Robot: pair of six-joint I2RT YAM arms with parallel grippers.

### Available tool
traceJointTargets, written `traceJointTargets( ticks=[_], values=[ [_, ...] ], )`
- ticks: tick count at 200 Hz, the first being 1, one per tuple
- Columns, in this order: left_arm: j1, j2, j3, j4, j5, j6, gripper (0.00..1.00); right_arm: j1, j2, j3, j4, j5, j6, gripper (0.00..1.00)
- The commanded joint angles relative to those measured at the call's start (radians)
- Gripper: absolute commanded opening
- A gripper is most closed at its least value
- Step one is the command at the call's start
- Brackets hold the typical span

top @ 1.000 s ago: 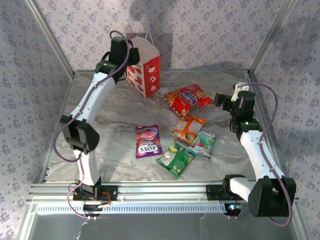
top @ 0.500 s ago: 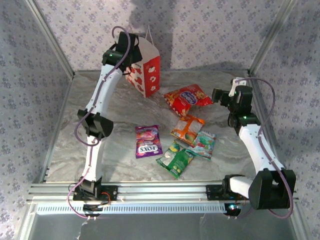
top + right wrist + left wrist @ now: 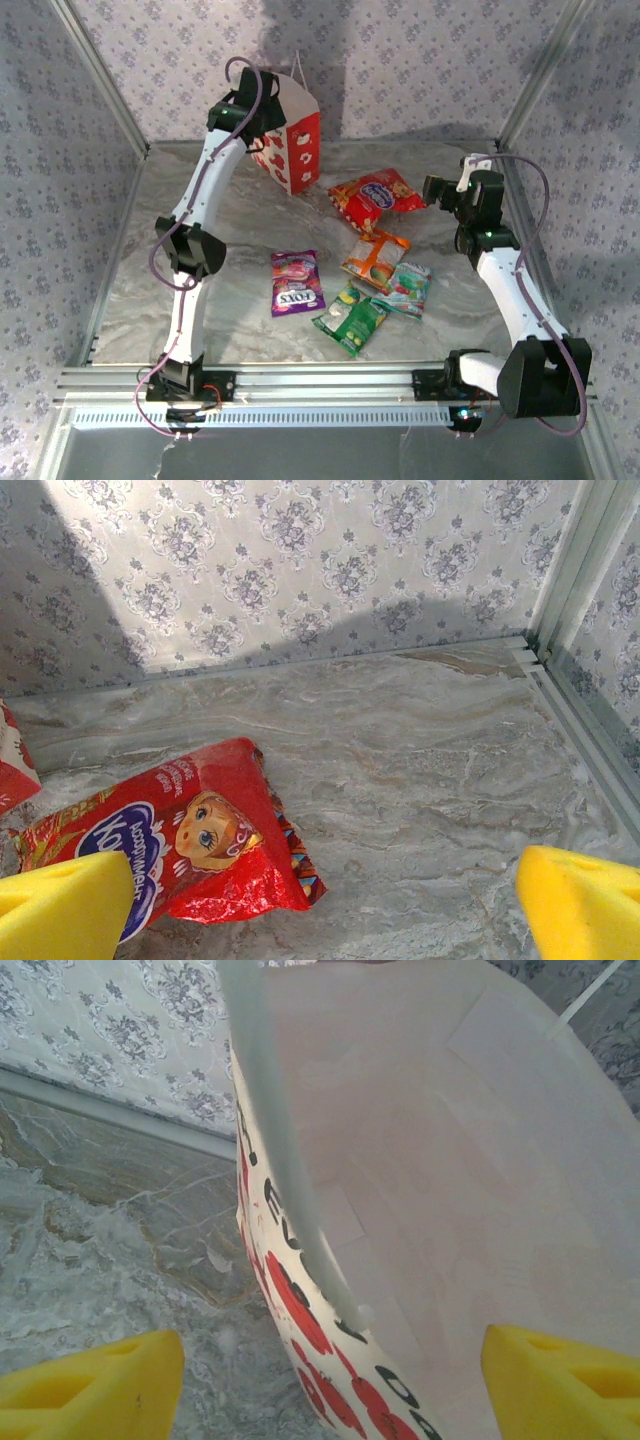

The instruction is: Place the snacks into the paper bag

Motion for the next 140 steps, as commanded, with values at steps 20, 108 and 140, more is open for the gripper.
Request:
traceJointTargets(
  ticks=[20,108,140],
  values=[
    [0.009,0.043,0.045,0.067,-0.028,-0.049,0.74,0.008,0.001,0.009,0.032,0.018,-0.021,1.0],
    [0.026,0.076,0.047,0.064,-0.064,-0.117,0.58,0.007,0.025,0.018,0.037,0.01,-0.025,1.0],
    [0.035,0.084,0.048,0.059,-0.044,-0.128,0.53,0.007,0.027,0.019,0.034,0.013,-0.025,1.0]
  ],
)
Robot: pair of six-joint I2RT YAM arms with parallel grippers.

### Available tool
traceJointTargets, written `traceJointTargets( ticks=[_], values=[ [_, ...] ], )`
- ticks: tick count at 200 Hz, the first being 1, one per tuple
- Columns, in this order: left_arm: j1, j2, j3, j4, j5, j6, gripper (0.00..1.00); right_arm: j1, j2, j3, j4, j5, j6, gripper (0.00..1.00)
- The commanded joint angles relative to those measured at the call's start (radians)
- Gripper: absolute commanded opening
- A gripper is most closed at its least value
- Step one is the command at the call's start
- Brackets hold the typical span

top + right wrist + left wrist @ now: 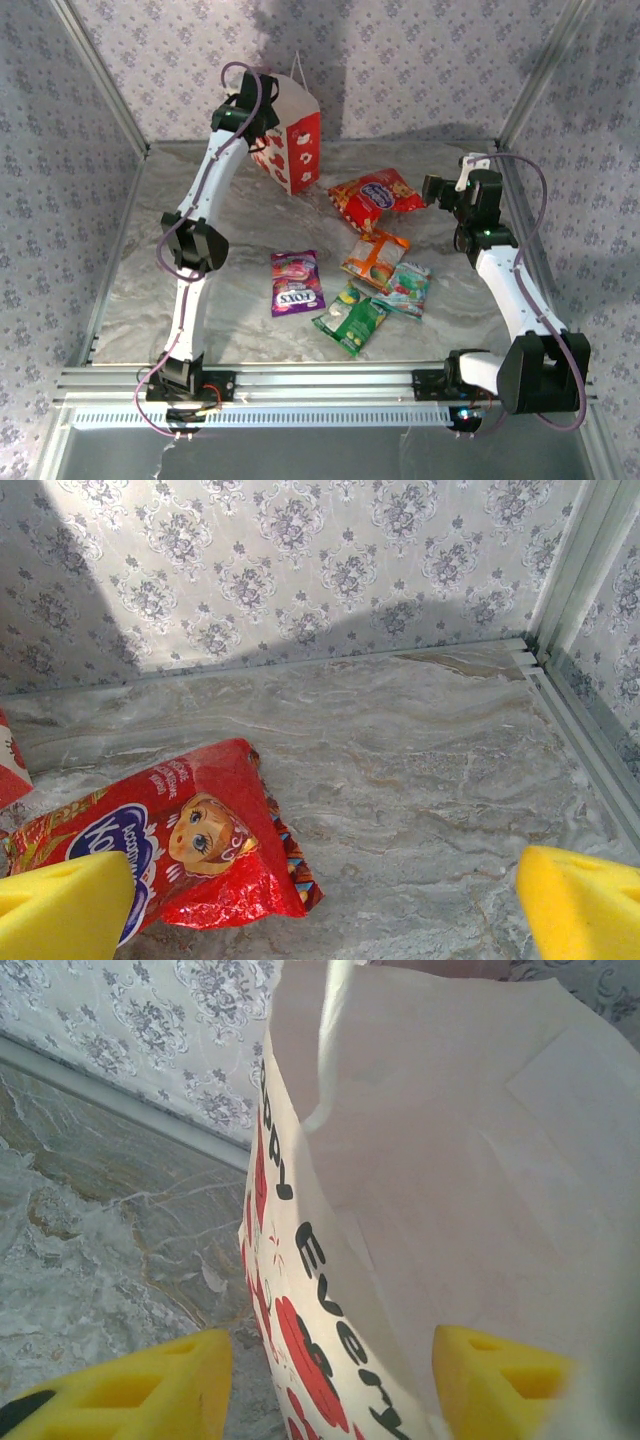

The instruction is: Place the snacks into the paper bag

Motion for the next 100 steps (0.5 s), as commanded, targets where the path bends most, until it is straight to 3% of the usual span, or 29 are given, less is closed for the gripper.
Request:
traceJointTargets(
  ticks=[1,47,100],
  values=[
    [0.011,0.015,0.036,0.005,-0.006,-0.023,0.53,0.006,0.007,0.019,0.016,0.01,-0.016,1.0],
    [0.013,0.005,0.046,-0.005,0.019,-0.025,0.4,0.005,0.007,0.021,0.014,0.009,-0.013,1.0],
    [0.031,-0.02,0.051,-0.075,0.031,-0.016,0.13,0.005,0.0,0.021,0.009,0.005,-0.001,1.0]
  ],
)
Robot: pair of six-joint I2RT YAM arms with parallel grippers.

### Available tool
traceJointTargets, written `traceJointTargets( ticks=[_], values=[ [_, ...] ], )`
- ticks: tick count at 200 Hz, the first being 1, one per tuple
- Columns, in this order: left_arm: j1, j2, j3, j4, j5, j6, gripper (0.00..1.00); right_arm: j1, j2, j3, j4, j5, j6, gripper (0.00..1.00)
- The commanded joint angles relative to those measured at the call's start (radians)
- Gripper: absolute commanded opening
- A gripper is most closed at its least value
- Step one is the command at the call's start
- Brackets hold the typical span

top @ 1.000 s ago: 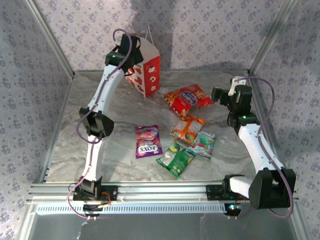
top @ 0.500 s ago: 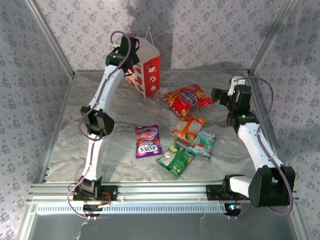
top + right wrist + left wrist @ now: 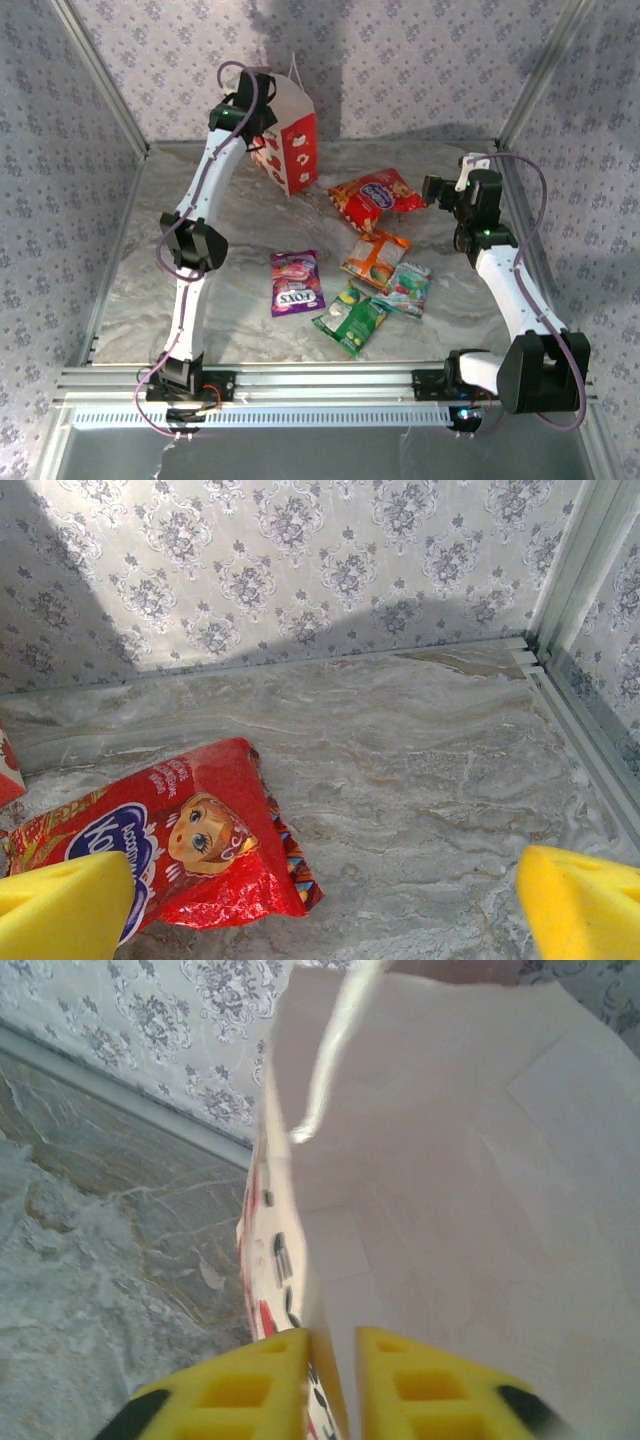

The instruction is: Place the snacks into the paper bag

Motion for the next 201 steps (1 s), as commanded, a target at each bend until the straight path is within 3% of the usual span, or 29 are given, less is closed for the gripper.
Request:
traceJointTargets(
  ticks=[1,50,113,157,201],
  values=[
    [0.018,-0.023,0.034,-0.056,0.012,0.008,0.13,0.005,-0.002,0.02,0.009,0.006,-0.001,1.0],
    [0.044,-0.049,0.034,-0.119,0.057,0.02,0.06,0.006,-0.008,0.011,0.006,0.003,0.022,1.0],
    [0.051,-0.097,0.031,-0.176,0.121,0.133,0.0,0.011,-0.008,0.021,-0.012,-0.01,0.063,1.0],
    [0.055,-0.129,0.021,-0.256,0.189,0.18,0.0,0.026,-0.008,0.026,-0.031,-0.015,0.082,1.0],
    [0.052,-0.22,-0.119,-0.266,0.288,0.194,0.0,0.049,-0.015,0.026,-0.058,-0.004,0.094,1.0]
  ],
)
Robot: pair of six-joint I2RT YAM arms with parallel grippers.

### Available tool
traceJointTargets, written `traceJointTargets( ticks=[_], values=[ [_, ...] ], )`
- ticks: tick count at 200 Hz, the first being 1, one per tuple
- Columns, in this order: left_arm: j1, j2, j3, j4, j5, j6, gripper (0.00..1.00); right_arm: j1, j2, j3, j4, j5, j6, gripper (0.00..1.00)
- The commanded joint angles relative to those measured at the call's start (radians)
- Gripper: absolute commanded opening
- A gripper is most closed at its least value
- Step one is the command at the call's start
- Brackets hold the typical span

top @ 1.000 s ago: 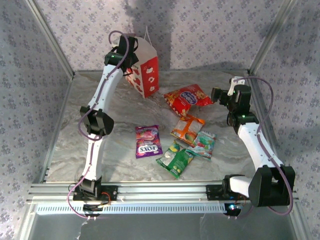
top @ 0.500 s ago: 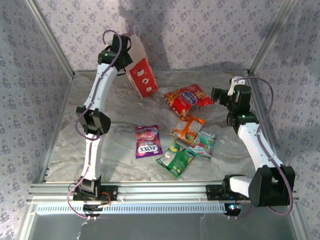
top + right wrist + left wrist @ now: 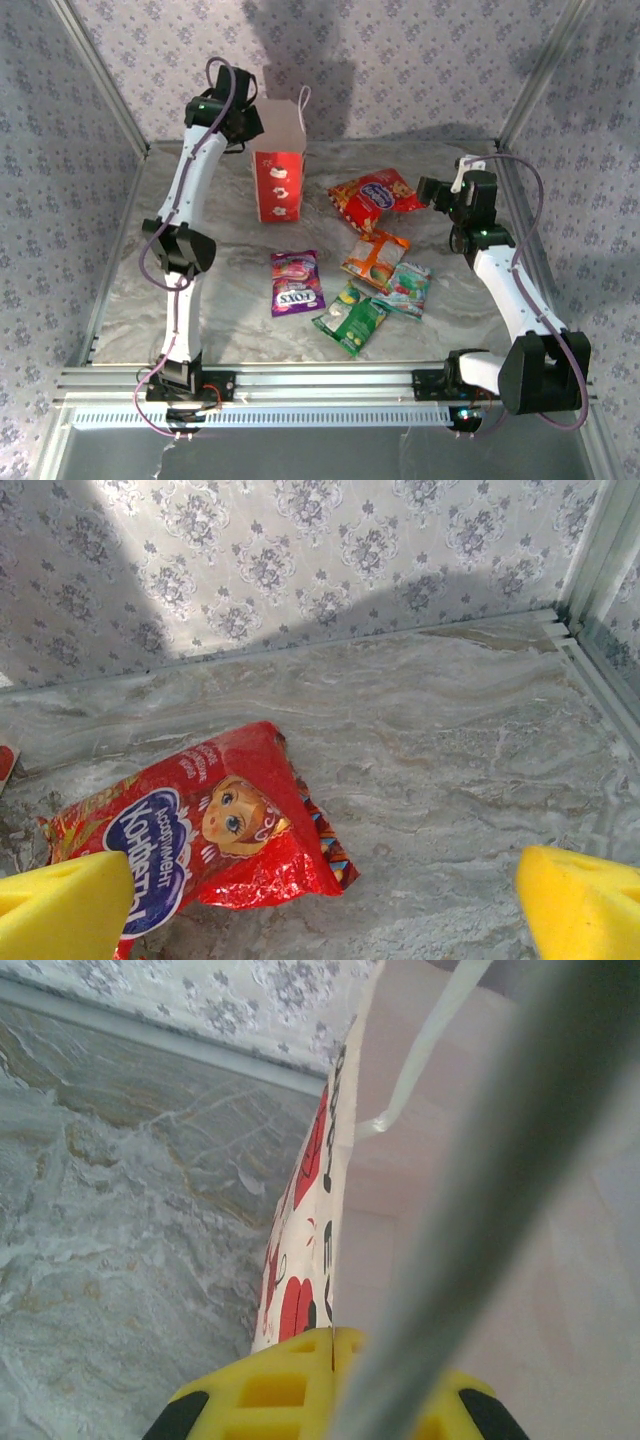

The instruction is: Place the snacks into the paper bag

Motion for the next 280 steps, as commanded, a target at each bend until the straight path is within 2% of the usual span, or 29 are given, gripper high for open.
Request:
traceJointTargets(
  ticks=[1,119,225,256,280],
  values=[
    [0.001,-0.098,-0.074,-0.04,0.078,0.026,0.0,0.014,-0.016,0.027,-0.025,0.005,0.026,1.0],
    [-0.034,-0.487,-0.72,0.229,0.107,0.089,0.0,0.107,-0.067,0.014,-0.077,0.077,0.036,0.99],
    [-0.044,-0.614,-0.902,0.292,0.165,0.057,0.0,0.185,-0.102,0.006,-0.144,0.099,0.031,0.99],
    [-0.046,-0.633,-0.924,0.291,0.154,0.05,0.09,0.212,-0.113,-0.002,-0.168,0.096,0.028,0.99],
    [-0.046,-0.636,-0.919,0.286,0.14,0.045,0.25,0.23,-0.119,-0.013,-0.179,0.101,0.028,0.99]
  ],
)
